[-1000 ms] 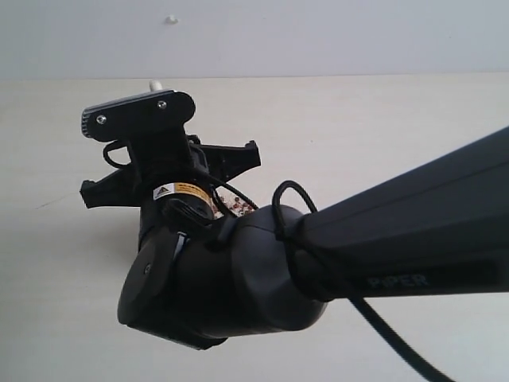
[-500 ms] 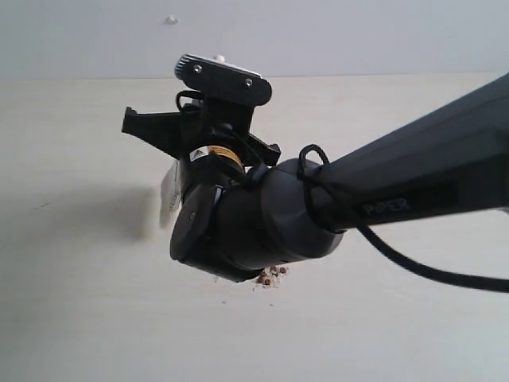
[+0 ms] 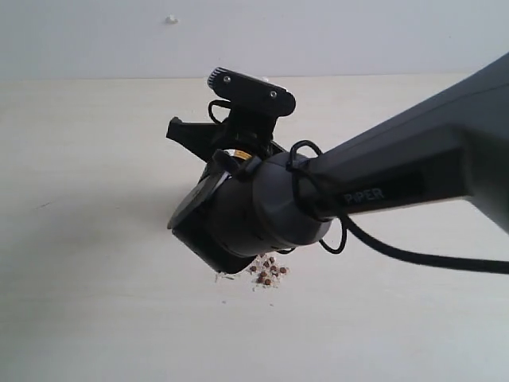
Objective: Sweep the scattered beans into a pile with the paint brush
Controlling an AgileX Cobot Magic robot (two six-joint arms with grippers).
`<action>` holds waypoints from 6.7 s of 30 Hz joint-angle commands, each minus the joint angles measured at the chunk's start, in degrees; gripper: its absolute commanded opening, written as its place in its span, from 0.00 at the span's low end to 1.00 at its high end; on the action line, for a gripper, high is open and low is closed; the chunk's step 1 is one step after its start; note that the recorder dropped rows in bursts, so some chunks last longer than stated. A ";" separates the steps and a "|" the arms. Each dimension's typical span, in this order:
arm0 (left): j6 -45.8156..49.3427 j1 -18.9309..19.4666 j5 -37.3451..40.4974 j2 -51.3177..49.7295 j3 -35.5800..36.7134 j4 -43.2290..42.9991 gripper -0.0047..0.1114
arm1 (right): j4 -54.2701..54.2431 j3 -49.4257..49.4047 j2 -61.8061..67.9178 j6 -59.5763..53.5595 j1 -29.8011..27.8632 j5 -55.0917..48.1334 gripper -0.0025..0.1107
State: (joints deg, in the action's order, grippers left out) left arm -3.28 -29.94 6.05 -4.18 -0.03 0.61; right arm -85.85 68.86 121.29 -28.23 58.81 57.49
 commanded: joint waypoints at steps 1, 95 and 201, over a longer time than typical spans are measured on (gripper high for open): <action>-0.13 0.14 -0.11 0.19 0.03 0.51 0.04 | -2.75 0.01 -2.08 -4.96 -0.16 -0.02 0.02; -0.13 0.14 -0.11 0.19 0.03 0.51 0.04 | 55.03 -21.23 -42.87 -42.10 -35.93 -54.76 0.02; -0.13 0.14 -0.11 0.19 0.03 0.51 0.04 | 5.36 8.01 -8.86 -76.36 -36.89 -127.46 0.02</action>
State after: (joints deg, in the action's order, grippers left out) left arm -3.28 -29.94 6.05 -4.18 -0.03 0.61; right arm -78.44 76.70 113.57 -106.13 20.61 -69.61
